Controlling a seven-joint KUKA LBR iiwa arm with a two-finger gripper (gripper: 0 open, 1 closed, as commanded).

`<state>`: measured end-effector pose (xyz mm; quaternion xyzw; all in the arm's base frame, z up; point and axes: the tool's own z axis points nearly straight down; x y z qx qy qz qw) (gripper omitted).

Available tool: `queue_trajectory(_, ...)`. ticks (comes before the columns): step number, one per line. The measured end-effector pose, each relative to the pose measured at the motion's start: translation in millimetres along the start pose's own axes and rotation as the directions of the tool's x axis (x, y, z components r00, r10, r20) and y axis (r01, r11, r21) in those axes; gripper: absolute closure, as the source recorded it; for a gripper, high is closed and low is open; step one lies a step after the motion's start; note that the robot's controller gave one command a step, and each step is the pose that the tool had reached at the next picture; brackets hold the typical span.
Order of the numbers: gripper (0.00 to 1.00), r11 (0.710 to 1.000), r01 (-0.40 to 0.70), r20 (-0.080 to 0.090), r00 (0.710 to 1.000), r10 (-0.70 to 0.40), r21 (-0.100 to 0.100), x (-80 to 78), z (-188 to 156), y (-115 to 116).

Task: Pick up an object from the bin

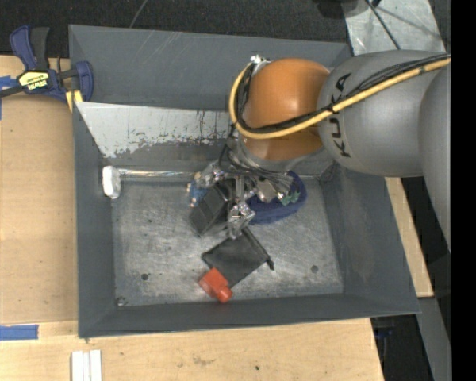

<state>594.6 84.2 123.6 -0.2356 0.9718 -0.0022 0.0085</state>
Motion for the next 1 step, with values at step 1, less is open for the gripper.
queue_trajectory(1,1.00,1.000,-0.003,-0.011,1.000,0.003,-0.006,-1.8,-71.8,-1.6)
